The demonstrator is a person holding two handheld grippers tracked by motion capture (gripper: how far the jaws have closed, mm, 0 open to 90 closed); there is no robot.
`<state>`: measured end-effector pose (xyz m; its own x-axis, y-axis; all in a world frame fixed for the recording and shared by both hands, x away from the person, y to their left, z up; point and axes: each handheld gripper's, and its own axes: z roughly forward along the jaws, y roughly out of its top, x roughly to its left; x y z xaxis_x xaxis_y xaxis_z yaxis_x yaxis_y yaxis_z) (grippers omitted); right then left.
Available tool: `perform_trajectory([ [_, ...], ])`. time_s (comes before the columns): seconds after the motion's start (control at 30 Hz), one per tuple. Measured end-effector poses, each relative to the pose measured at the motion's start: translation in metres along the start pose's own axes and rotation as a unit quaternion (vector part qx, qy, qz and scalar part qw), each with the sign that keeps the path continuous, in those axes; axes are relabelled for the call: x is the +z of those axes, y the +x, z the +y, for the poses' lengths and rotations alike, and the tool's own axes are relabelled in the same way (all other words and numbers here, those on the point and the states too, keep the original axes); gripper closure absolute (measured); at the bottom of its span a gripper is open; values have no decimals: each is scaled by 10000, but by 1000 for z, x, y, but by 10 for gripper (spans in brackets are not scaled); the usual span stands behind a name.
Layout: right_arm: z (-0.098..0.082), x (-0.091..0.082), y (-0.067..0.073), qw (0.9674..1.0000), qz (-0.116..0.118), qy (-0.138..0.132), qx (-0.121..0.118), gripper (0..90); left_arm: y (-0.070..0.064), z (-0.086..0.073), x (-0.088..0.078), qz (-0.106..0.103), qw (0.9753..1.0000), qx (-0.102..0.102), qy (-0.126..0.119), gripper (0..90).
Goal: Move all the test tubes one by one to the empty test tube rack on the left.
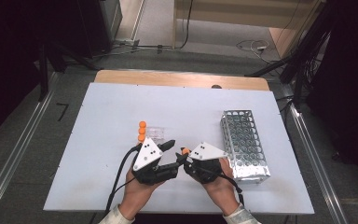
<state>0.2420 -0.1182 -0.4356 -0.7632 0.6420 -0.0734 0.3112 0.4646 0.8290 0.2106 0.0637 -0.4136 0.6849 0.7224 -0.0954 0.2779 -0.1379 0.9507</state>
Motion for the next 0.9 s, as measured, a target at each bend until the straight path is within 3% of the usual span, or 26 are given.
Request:
perform_trajectory([
  [0.6,0,3,6,9999,108,35,-44,714,-2,-8,15,-88,9996,134,245,606],
  [0.9,0,2,5,9999,132,24,15,714,-4,-9,15,-25,9995,219,227,684],
])
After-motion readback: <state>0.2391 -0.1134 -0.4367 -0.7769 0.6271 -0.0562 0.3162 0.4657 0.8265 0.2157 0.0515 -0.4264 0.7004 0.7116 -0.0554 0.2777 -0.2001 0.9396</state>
